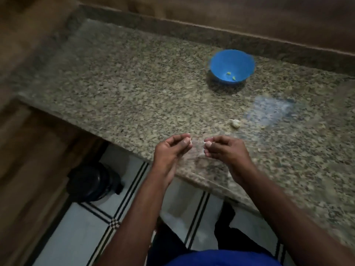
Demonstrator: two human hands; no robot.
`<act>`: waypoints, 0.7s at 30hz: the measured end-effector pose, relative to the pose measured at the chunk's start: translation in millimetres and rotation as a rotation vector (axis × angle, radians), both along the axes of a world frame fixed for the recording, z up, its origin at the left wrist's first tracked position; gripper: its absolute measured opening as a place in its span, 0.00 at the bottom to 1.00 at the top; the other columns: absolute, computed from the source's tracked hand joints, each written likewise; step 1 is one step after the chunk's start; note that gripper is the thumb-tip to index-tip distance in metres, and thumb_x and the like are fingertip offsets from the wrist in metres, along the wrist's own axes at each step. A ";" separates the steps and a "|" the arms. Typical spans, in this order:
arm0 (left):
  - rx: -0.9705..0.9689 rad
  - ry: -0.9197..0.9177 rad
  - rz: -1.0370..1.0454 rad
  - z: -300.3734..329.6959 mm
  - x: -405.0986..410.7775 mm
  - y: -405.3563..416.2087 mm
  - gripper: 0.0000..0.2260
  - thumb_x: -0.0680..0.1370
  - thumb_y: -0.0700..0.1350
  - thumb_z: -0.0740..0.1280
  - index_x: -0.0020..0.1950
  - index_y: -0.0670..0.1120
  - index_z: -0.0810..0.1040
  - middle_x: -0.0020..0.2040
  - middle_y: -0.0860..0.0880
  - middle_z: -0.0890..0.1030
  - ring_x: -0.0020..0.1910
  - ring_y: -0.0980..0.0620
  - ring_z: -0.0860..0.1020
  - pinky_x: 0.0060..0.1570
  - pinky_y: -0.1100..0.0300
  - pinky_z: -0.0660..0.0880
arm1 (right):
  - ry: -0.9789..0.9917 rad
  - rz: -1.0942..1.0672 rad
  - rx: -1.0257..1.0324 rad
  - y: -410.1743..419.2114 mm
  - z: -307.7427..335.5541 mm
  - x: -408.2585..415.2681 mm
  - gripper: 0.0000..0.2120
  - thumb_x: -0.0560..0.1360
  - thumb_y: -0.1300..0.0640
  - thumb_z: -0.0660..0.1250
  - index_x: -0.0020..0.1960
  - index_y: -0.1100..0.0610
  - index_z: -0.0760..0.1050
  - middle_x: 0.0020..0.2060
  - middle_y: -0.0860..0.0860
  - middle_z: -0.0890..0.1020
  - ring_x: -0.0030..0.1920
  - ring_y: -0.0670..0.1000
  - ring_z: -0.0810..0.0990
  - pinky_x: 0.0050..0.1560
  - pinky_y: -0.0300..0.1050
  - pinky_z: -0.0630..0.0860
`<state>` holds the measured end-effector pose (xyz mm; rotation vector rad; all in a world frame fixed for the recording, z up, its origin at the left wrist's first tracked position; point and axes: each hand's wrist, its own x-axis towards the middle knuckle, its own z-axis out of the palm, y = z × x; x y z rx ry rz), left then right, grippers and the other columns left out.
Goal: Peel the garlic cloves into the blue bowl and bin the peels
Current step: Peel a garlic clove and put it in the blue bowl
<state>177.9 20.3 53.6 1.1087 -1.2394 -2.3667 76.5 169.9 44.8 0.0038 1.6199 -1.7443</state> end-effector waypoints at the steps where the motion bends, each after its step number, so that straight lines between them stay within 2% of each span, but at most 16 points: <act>1: 0.006 0.016 0.039 2.5 14.6 -17.7 0.06 0.78 0.29 0.69 0.48 0.38 0.83 0.42 0.48 0.87 0.41 0.55 0.84 0.46 0.65 0.81 | 0.005 0.039 -0.007 -22.3 3.4 11.0 0.07 0.75 0.68 0.73 0.52 0.69 0.82 0.40 0.62 0.85 0.40 0.57 0.84 0.46 0.46 0.84; 7: 0.017 0.113 0.216 4.0 131.1 -156.7 0.08 0.78 0.29 0.67 0.48 0.39 0.83 0.41 0.47 0.86 0.37 0.56 0.83 0.44 0.65 0.81 | 0.026 0.230 -0.012 -189.6 10.6 104.6 0.04 0.76 0.69 0.71 0.50 0.66 0.83 0.38 0.59 0.85 0.39 0.55 0.83 0.43 0.43 0.83; 10: 0.002 0.133 0.280 -8.8 205.2 -241.4 0.08 0.78 0.29 0.67 0.50 0.39 0.83 0.41 0.47 0.86 0.39 0.55 0.83 0.48 0.65 0.81 | 0.072 0.325 -0.004 -287.0 4.6 168.6 0.03 0.77 0.69 0.70 0.48 0.65 0.83 0.35 0.57 0.84 0.35 0.51 0.83 0.40 0.39 0.82; 14: 0.017 0.121 0.397 -24.4 286.8 -331.4 0.08 0.79 0.28 0.66 0.50 0.39 0.82 0.41 0.46 0.87 0.40 0.55 0.84 0.46 0.65 0.81 | 0.049 0.417 0.012 -397.6 -5.0 242.5 0.03 0.77 0.69 0.70 0.49 0.65 0.82 0.37 0.59 0.85 0.34 0.51 0.83 0.38 0.39 0.81; 21: 0.090 0.061 0.539 -45.7 370.9 -425.8 0.08 0.80 0.29 0.66 0.50 0.38 0.82 0.43 0.46 0.87 0.43 0.54 0.85 0.47 0.65 0.81 | 0.020 0.514 0.078 -507.3 -27.5 317.1 0.03 0.77 0.66 0.72 0.48 0.65 0.83 0.39 0.60 0.86 0.38 0.54 0.84 0.42 0.43 0.83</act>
